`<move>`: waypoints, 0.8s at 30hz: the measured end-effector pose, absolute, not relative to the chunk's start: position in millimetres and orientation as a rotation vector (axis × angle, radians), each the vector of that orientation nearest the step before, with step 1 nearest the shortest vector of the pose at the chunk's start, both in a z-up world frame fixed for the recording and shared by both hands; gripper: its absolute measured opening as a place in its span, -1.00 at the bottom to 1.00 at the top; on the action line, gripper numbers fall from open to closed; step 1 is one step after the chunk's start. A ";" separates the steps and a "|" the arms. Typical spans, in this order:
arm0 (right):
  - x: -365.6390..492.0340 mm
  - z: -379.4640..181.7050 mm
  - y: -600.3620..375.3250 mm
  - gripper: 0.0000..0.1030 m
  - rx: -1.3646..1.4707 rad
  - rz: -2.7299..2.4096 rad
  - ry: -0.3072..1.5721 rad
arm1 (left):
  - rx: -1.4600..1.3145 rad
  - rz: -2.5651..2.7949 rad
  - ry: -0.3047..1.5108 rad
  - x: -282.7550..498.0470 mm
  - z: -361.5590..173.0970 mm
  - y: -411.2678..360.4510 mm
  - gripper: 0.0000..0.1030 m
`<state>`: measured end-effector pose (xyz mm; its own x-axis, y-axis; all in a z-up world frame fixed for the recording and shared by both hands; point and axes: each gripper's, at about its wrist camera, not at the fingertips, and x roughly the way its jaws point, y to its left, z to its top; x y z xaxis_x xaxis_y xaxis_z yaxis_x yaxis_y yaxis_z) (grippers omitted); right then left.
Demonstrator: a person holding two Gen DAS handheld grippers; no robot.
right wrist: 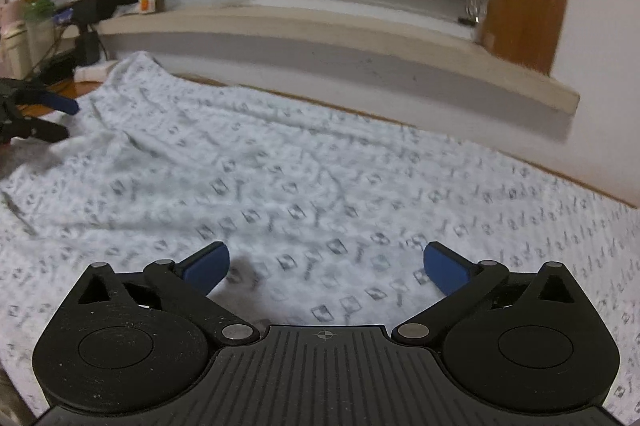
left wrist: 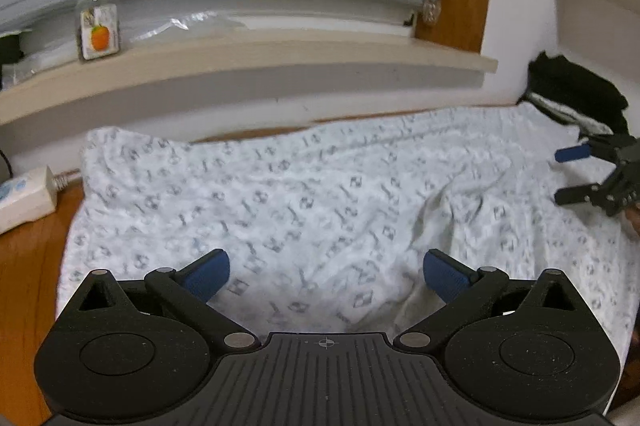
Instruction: Fold clothes
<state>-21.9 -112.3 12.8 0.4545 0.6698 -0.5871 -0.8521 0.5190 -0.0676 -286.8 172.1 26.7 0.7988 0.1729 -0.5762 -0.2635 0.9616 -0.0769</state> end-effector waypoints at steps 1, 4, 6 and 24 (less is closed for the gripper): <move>-20.2 9.1 -111.2 1.00 -0.389 0.966 0.549 | -0.158 0.232 0.612 -286.4 23.9 172.0 1.00; -14.6 2.1 -112.3 1.00 -0.382 0.970 0.566 | -0.156 0.239 0.641 -284.3 21.6 171.5 1.00; -9.3 1.4 -113.6 1.00 -0.355 0.977 0.596 | -0.142 0.263 0.666 -281.0 19.3 169.9 1.00; -6.4 0.4 -115.2 1.00 -0.325 0.986 0.613 | -0.095 0.280 0.694 -274.3 16.4 164.8 1.00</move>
<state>-6.4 -115.2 0.4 0.4036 0.6756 -0.6169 -0.8521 0.5231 0.0154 -274.3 164.8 16.4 0.7328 0.2227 -0.6430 -0.2858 0.9583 0.0061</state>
